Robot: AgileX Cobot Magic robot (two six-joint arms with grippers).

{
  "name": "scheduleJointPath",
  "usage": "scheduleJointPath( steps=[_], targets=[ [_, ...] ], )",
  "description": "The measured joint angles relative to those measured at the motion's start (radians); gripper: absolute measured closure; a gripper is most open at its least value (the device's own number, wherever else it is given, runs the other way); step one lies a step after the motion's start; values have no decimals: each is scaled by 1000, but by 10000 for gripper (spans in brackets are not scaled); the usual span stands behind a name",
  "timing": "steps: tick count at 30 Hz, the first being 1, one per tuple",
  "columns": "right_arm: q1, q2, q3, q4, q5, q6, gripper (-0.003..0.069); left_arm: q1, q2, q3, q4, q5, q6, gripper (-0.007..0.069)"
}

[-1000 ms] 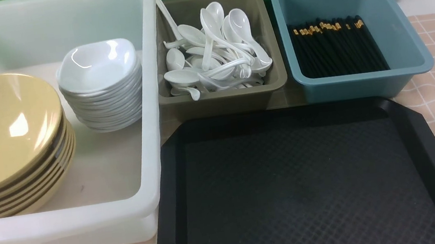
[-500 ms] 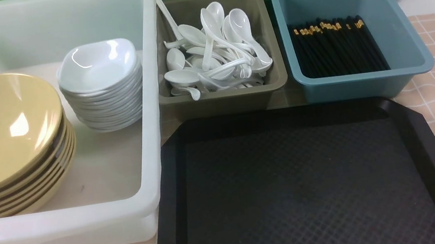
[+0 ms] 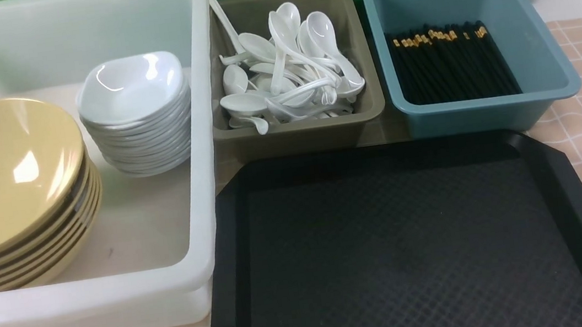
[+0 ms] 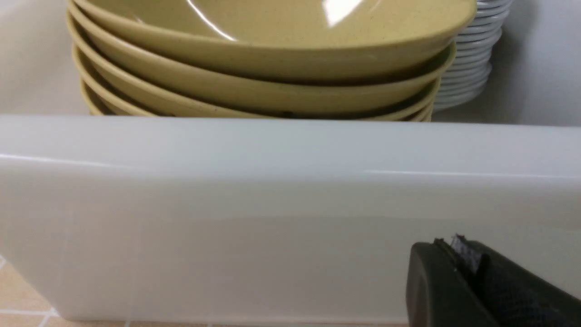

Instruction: On brown table put chopsticks spoon bowls plates into blue grey white boxes.

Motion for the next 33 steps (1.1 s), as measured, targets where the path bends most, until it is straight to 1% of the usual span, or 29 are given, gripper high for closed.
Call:
scheduleJointPath(
  steps=[6, 33],
  targets=[
    [0, 0, 0, 0, 0, 0, 610, 0, -1, 0, 0, 0, 34, 622],
    [0, 0, 0, 0, 1, 0, 591, 0, -1, 0, 0, 0, 35, 622]
  ],
)
